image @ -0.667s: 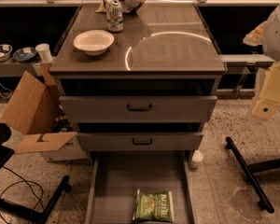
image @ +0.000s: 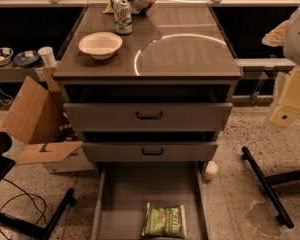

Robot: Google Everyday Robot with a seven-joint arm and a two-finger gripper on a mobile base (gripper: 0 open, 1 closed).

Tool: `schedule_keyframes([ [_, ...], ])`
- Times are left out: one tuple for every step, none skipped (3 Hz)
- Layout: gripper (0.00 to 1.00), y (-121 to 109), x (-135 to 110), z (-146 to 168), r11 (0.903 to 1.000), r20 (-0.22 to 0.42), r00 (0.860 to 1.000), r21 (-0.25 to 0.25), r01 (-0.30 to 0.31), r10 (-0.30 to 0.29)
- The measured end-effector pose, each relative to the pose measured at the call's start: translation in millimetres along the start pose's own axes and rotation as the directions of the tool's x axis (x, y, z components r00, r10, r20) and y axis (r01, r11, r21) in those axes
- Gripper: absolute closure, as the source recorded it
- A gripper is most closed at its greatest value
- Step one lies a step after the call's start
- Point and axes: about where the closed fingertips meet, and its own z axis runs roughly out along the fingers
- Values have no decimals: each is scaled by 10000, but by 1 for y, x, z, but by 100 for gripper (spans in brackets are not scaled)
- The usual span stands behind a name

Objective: Pick green jalapeno chip bag from bottom drawer and place on counter

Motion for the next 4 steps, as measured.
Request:
schedule_keyframes([
  [0,27,-22,58,9975,1032,9938,-618,-340,403],
  [0,53,-32,129,9915,1330,9869,-1047,-776,913],
  [0,79,-34,203,9867,1183,9844,-1133,-1166,1299],
  [0,89,-38,251,9824,1344,9752,-883,-1649,1758],
])
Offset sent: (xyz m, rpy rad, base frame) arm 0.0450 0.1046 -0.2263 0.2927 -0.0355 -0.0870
